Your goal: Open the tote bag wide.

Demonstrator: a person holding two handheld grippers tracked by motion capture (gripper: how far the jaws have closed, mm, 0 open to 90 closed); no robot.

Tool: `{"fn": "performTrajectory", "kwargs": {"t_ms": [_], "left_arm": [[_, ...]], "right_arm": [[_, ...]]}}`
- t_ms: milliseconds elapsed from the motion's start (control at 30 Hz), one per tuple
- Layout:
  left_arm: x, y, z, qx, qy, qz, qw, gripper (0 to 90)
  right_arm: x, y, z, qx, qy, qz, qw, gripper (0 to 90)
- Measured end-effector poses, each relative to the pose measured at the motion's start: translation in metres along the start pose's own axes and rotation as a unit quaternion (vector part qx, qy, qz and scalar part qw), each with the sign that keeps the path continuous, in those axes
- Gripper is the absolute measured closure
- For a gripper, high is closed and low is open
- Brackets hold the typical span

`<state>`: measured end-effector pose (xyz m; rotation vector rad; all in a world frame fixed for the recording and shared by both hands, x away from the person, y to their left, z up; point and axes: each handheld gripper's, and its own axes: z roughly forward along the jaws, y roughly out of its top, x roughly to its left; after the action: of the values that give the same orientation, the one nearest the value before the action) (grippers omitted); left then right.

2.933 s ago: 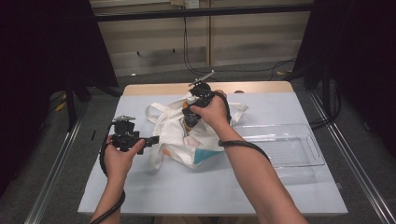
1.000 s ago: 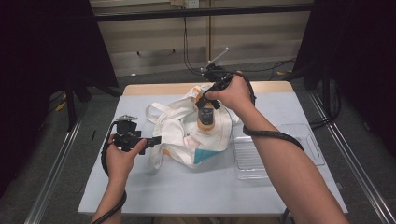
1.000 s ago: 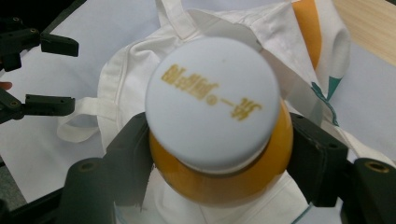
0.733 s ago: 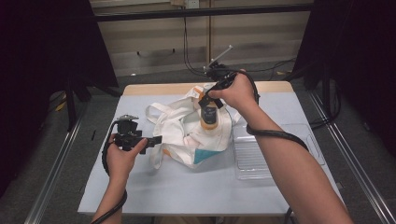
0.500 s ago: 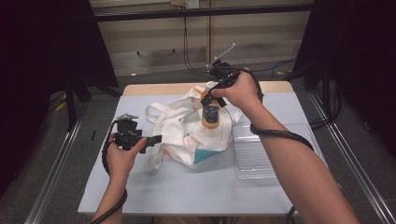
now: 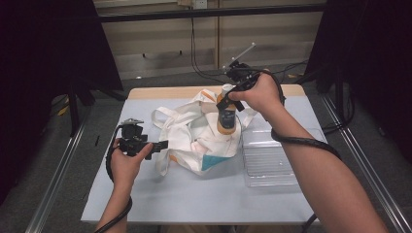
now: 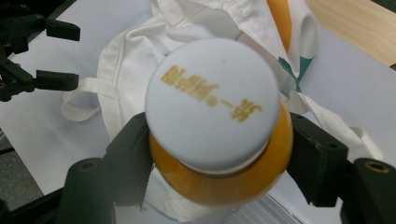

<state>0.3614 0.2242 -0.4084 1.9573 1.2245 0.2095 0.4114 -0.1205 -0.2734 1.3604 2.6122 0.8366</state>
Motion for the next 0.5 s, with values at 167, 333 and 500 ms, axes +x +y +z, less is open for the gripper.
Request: {"fn": "performTrajectory", "kwargs": {"t_ms": [167,333,500], "left_arm": [[-0.001,0.001,0.0,0.005,-0.001,0.011,0.9999,4.0],[-0.001,0.001,0.0,0.004,0.0,0.011,0.9999,4.0],[-0.002,0.002,0.0,0.003,0.002,0.013,0.9999,3.9]], "right_arm": [[-0.003,-0.005,-0.005,0.0,-0.001,0.0,1.0,30.7],[-0.006,-0.009,-0.009,-0.002,-0.002,0.003,1.0,30.7],[-0.009,-0.015,-0.013,-0.002,0.001,0.002,1.0,30.7]]}}
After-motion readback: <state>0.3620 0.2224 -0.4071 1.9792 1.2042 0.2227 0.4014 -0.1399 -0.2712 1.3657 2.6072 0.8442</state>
